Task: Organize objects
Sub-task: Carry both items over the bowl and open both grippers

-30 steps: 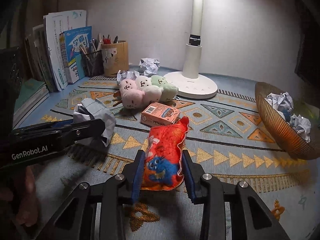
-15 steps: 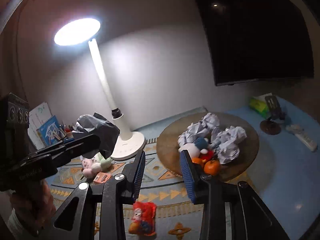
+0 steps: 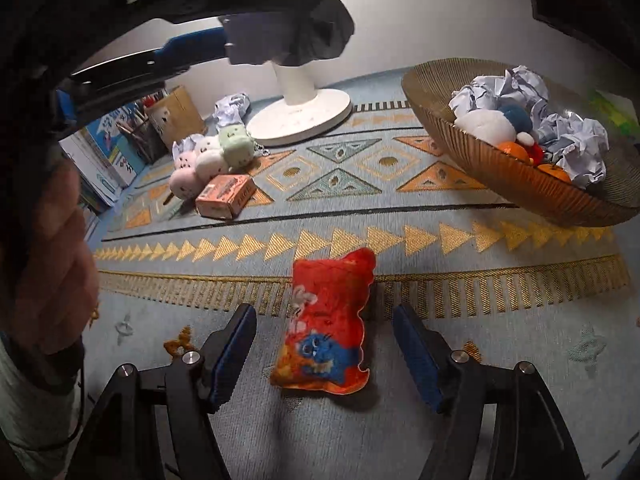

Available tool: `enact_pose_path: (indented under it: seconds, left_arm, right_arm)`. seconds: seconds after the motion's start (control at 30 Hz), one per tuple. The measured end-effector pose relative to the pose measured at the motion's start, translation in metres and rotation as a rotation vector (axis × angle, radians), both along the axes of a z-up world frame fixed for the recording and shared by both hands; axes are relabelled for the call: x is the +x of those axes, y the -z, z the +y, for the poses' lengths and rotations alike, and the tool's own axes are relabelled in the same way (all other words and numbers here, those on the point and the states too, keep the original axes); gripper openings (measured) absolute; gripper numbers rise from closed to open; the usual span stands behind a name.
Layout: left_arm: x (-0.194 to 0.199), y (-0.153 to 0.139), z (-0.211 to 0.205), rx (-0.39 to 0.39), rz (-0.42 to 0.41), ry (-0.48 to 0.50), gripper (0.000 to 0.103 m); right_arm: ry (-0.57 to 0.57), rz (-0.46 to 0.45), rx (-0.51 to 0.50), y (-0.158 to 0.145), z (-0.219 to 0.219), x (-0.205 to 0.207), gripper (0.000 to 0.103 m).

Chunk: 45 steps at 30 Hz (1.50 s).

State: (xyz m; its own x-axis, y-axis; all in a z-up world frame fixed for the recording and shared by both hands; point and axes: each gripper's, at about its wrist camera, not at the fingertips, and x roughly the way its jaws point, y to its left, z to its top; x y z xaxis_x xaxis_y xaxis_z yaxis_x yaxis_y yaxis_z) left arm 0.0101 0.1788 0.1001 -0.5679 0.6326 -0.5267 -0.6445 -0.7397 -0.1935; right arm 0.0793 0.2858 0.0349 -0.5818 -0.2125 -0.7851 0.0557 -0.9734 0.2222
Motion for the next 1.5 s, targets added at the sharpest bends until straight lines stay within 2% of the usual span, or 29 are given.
enact_pose_path:
  seconds: [0.1,0.13,0.17,0.23,0.33,0.4,0.5,0.6,0.67,0.73,0.8,0.83,0.87,0.9,0.93,1.0,1.07,1.13,1.23,1.4,1.43,1.5]
  left_arm:
    - [0.018,0.021,-0.041,0.031,-0.059,-0.071,0.043]
    - [0.020,0.027,-0.053,0.043,-0.082,-0.099,0.043]
    - [0.020,0.032,-0.064,0.053,-0.104,-0.125,0.043]
    - [0.019,0.036,-0.077,0.070,-0.130,-0.161,0.043]
    - [0.019,0.024,-0.083,0.096,-0.114,-0.164,0.042]
    - [0.019,0.003,-0.070,0.095,-0.053,-0.131,0.043]
    - [0.006,-0.027,-0.029,0.103,0.009,-0.069,0.043]
    - [-0.020,-0.046,0.023,0.164,0.002,0.022,0.043]
    - [-0.037,-0.048,0.059,0.169,-0.009,0.065,0.043]
    - [-0.049,-0.042,0.087,0.176,-0.022,0.112,0.055]
    - [-0.059,-0.032,0.102,0.184,-0.041,0.093,0.103]
    - [-0.063,-0.027,0.103,0.194,-0.042,0.066,0.102]
    - [-0.067,-0.022,0.100,0.202,-0.047,0.044,0.102]
    - [-0.070,-0.017,0.095,0.207,-0.069,0.038,0.102]
    - [-0.074,-0.012,0.088,0.213,-0.100,0.039,0.102]
    - [-0.076,-0.004,0.066,0.213,-0.157,0.025,0.102]
    - [-0.070,0.005,0.035,0.208,-0.181,-0.015,0.102]
    - [-0.055,0.015,-0.002,0.197,-0.179,-0.083,0.102]
    - [-0.030,0.039,-0.060,0.152,-0.159,-0.244,0.102]
    - [0.000,0.078,-0.142,0.120,-0.224,-0.460,0.102]
    - [0.005,0.082,-0.156,0.113,-0.237,-0.483,0.102]
    - [0.011,0.092,-0.181,0.163,-0.302,-0.503,0.102]
  right_arm:
    - [0.001,0.004,0.075,0.007,-0.011,-0.001,0.069]
    - [0.005,0.007,0.121,0.010,-0.014,-0.001,0.061]
    - [0.005,-0.002,0.162,0.014,-0.016,-0.005,0.046]
    - [0.007,0.001,0.208,0.016,-0.022,-0.006,0.040]
    - [0.009,0.011,0.145,0.006,-0.016,-0.004,0.037]
    - [0.034,0.053,0.078,-0.015,-0.001,0.002,0.037]
    - [0.110,0.181,0.020,-0.071,0.042,0.013,0.037]
    - [0.251,0.295,0.052,-0.124,0.088,0.016,0.037]
    - [0.332,0.320,0.082,-0.143,0.111,0.009,0.037]
    - [0.365,0.292,0.081,-0.148,0.129,-0.006,0.038]
    - [0.354,0.251,0.073,-0.146,0.144,-0.021,0.039]
    - [0.344,0.231,0.080,-0.143,0.150,-0.030,0.043]
    - [0.347,0.226,0.094,-0.140,0.156,-0.035,0.051]
    - [0.366,0.240,0.115,-0.137,0.160,-0.038,0.057]
    - [0.382,0.265,0.140,-0.136,0.164,-0.039,0.067]
    - [0.420,0.318,0.202,-0.133,0.167,-0.031,0.072]
    - [0.442,0.348,0.271,-0.128,0.164,-0.034,0.090]
    - [0.465,0.367,0.352,-0.120,0.158,-0.041,0.097]
    - [0.478,0.372,0.488,-0.104,0.151,-0.060,0.097]
    - [0.495,0.317,0.709,-0.074,0.145,-0.100,0.097]
    - [0.498,0.280,0.751,-0.066,0.145,-0.108,0.097]
    - [0.482,0.226,0.789,-0.056,0.148,-0.118,0.096]
